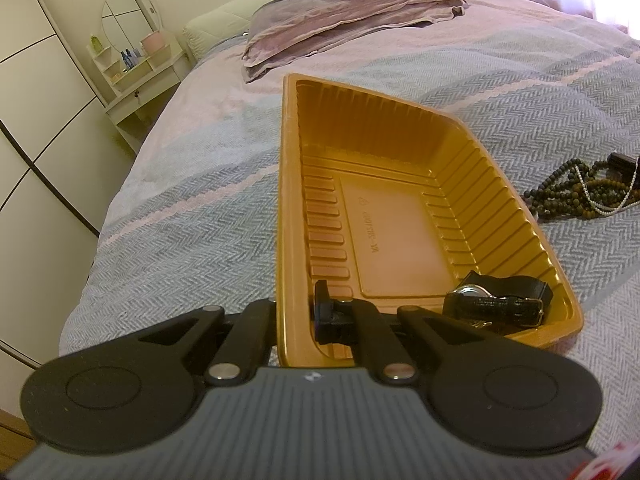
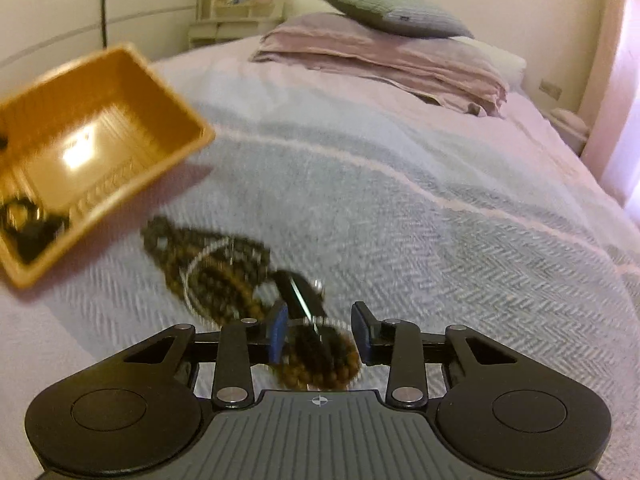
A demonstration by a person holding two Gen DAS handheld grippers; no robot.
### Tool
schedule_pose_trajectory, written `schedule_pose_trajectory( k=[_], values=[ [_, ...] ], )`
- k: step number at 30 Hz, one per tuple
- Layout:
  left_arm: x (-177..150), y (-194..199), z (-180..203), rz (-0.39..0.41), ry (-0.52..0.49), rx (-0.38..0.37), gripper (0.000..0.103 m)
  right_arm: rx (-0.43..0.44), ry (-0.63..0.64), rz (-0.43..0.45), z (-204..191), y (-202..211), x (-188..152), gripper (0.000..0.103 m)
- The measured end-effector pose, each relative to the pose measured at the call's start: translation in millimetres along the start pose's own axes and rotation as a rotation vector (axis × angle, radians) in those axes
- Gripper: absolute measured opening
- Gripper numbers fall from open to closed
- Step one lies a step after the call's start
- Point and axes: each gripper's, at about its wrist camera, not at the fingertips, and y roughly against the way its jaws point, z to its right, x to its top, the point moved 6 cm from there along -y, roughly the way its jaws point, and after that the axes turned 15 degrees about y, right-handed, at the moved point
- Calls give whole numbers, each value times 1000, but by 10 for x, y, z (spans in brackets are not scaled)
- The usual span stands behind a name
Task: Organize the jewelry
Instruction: 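Grasp the black cylindrical case with the right tool, then carry the black case into the orange tray and release it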
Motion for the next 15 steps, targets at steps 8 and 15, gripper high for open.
schedule_pose_trajectory(
  k=[8, 15],
  values=[
    [-5, -4, -3, -2, 3, -1, 3, 32, 126, -103, -140, -359, 151, 36],
    [-3, -16, -11, -7, 6, -1, 3, -40, 231, -142, -226, -429, 109, 22]
  ],
)
